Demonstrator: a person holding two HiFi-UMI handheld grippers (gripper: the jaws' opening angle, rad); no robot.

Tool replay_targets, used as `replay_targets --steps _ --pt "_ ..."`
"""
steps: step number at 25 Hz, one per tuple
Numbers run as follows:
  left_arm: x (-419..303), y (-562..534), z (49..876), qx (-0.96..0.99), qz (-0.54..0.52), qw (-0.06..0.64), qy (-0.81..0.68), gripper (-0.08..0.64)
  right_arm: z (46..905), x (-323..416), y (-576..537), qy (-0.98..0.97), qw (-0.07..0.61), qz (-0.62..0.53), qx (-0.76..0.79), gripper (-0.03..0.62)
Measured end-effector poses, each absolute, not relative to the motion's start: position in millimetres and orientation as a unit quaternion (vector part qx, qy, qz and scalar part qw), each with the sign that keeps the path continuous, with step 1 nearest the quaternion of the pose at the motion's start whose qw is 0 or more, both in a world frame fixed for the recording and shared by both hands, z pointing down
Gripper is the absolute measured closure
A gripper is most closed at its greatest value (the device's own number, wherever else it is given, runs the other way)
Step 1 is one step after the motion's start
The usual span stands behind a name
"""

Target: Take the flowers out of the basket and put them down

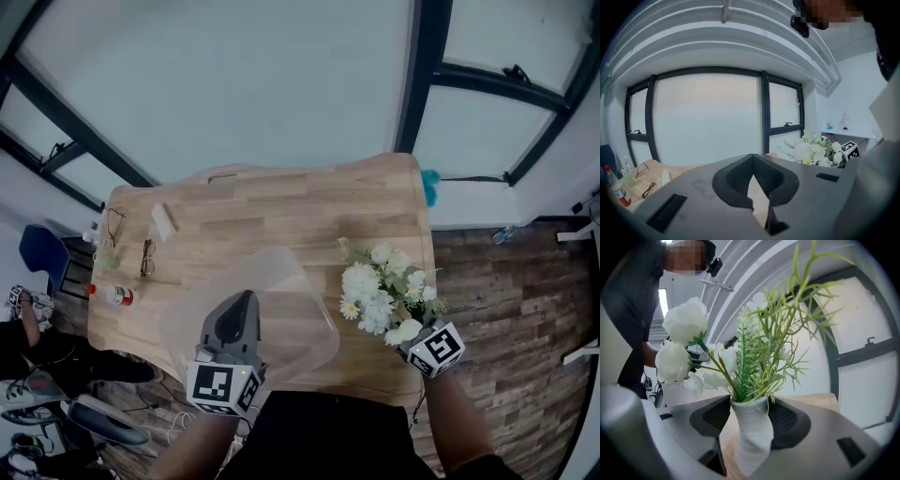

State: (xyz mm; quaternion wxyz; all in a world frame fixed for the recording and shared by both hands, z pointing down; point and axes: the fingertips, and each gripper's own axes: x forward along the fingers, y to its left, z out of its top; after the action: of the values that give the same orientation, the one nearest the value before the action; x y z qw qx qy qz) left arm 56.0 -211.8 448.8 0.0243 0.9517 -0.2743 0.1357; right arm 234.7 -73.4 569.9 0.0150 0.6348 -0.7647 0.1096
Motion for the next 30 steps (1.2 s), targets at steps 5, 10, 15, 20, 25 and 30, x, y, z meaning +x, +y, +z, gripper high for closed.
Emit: replay_targets --steps 5,10,15,20,25,30 --pt "60 -208 443 0.954 0.133 0.017 -0.267 0.555 571 229 -70 -0.762 0.046 0.09 0.64 0.322" --pt "64 -201 434 0.958 0.128 0.011 -0.258 0.555 572 227 -63 -0.756 0.059 0.085 0.647 0.322" --pt "69 -199 426 0.96 0.12 0.01 -0.251 0.555 569 229 -57 -0.748 0.064 0.091 0.654 0.311" --pt "73 -194 421 0.963 0.115 0.006 -0.244 0.555 565 232 -45 -0.738 0.061 0.097 0.665 0.301" --pt "75 -189 417 0.966 0.11 0.006 -0.234 0.555 565 235 -36 -0.731 0.064 0.103 0.672 0.281" --pt "79 -182 413 0.97 0.1 0.01 -0.222 0.555 564 240 -23 -0.714 0.064 0.116 0.688 0.279"
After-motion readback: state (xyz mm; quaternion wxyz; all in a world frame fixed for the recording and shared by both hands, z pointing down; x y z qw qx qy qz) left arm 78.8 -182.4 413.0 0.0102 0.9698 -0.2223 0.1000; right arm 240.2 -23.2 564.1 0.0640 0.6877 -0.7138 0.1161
